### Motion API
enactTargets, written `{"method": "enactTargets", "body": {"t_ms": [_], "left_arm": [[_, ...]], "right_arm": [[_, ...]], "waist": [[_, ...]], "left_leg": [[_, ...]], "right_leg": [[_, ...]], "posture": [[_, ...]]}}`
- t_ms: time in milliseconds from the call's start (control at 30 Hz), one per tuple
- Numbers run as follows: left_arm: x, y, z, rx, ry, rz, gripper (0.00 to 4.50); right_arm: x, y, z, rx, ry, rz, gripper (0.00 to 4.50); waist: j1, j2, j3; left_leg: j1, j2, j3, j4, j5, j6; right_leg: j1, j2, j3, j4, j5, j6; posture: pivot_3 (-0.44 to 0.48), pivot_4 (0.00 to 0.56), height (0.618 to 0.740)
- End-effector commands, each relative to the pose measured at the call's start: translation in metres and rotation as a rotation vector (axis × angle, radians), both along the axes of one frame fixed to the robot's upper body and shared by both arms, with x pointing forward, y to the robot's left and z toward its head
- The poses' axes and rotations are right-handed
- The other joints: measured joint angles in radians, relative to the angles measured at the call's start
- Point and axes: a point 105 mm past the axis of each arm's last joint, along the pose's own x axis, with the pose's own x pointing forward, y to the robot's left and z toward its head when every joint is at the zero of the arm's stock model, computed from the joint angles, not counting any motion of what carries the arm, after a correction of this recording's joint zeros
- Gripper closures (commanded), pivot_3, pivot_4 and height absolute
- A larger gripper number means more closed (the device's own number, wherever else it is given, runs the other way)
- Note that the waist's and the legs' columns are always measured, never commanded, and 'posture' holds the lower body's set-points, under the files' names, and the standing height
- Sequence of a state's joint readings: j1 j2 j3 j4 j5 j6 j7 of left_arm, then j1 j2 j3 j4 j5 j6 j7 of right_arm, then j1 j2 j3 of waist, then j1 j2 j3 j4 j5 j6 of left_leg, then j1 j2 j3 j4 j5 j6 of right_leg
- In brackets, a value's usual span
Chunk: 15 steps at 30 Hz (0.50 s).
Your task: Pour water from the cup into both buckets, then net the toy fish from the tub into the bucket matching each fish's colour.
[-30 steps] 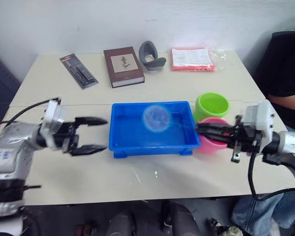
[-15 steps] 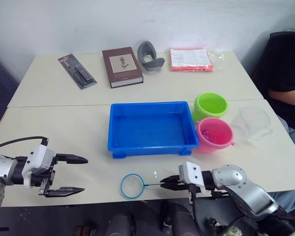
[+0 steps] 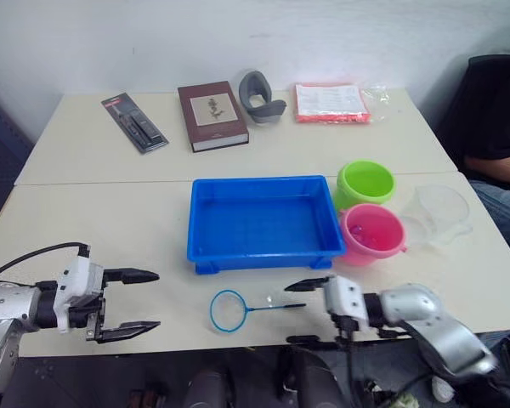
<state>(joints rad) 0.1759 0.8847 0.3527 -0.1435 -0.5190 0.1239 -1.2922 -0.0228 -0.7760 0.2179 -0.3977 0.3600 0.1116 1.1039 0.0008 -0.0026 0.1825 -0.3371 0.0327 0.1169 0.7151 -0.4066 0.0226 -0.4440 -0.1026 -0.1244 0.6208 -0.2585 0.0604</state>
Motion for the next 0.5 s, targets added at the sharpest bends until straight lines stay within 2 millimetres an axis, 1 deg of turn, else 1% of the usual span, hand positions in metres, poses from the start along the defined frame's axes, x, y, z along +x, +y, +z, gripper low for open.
{"method": "enactTargets", "body": {"t_ms": [33, 100, 167, 200, 233, 300, 333, 400, 500], "left_arm": [[0.006, 0.037, 0.005, 0.093, -0.085, 0.205, 0.00], [0.005, 0.056, 0.001, 0.124, -0.098, 0.290, 0.00], [0.001, 0.074, -0.010, 0.143, -0.082, 0.369, 0.00], [-0.002, 0.079, -0.015, 0.141, -0.069, 0.390, 0.00], [-0.003, 0.082, -0.018, 0.138, -0.061, 0.397, 0.00], [0.004, 0.089, -0.022, 0.136, -0.092, 0.454, 0.00], [0.008, 0.092, -0.024, 0.137, -0.111, 0.478, 0.00], [0.012, 0.096, -0.027, 0.139, -0.124, 0.499, 0.00], [0.013, 0.098, -0.029, 0.178, -0.136, 0.495, 0.00]], "right_arm": [[-0.022, -0.018, 0.038, 0.085, -0.097, -0.009, 0.06], [-0.030, -0.036, 0.047, 0.102, -0.131, -0.074, 0.06], [-0.033, -0.073, 0.046, 0.026, -0.136, -0.217, 0.06], [-0.034, -0.093, 0.047, -0.025, -0.145, -0.280, 0.06], [-0.035, -0.105, 0.048, -0.057, -0.152, -0.315, 0.06], [-0.030, -0.139, 0.060, -0.080, -0.172, -0.465, 0.06], [-0.031, -0.152, 0.064, -0.089, -0.182, -0.508, 0.06], [-0.036, -0.165, 0.065, -0.097, -0.178, -0.546, 0.06], [-0.045, -0.162, 0.061, -0.092, -0.154, -0.515, 0.06]], "waist": [[0.000, 0.000, 0.000], [0.001, 0.000, 0.000], [0.003, -0.001, -0.001], [0.004, -0.001, -0.001], [0.004, -0.001, -0.001], [0.003, -0.003, -0.002], [0.002, -0.003, -0.002], [0.006, -0.005, -0.003], [0.008, -0.005, -0.003]], "left_leg": [[0.000, 0.000, 0.000, 0.000, 0.000, 0.000], [0.002, 0.001, 0.000, -0.002, -0.001, -0.001], [0.002, 0.001, 0.001, -0.003, -0.001, 0.000], [0.002, 0.001, 0.001, -0.003, -0.001, 0.000], [0.002, 0.000, 0.002, -0.003, -0.002, 0.002], [0.003, 0.000, 0.004, -0.002, -0.004, 0.005], [0.003, 0.000, 0.004, -0.001, -0.005, 0.006], [0.003, -0.001, 0.004, -0.001, -0.006, 0.006], [0.003, 0.000, 0.003, -0.003, -0.006, 0.005]], "right_leg": [[0.000, 0.000, 0.000, 0.000, 0.000, 0.000], [0.000, 0.001, 0.000, 0.000, 0.000, 0.000], [0.000, 0.001, 0.000, -0.001, 0.000, -0.001], [0.001, 0.001, 0.001, -0.001, 0.000, -0.001], [0.001, 0.001, 0.001, -0.001, 0.000, 0.000], [0.001, 0.000, 0.003, -0.002, 0.000, 0.001], [0.001, 0.000, 0.003, -0.002, 0.001, 0.001], [0.001, -0.002, 0.004, -0.002, 0.001, 0.002], [0.000, -0.002, 0.004, -0.002, 0.000, 0.001]], "posture": [[0.000, 0.150, 0.740], [0.000, 0.150, 0.740], [0.000, 0.150, 0.740], [0.000, 0.150, 0.740], [0.000, 0.150, 0.740], [0.000, 0.150, 0.740], [0.000, 0.150, 0.740], [0.000, 0.150, 0.740], [0.000, 0.150, 0.740]]}}
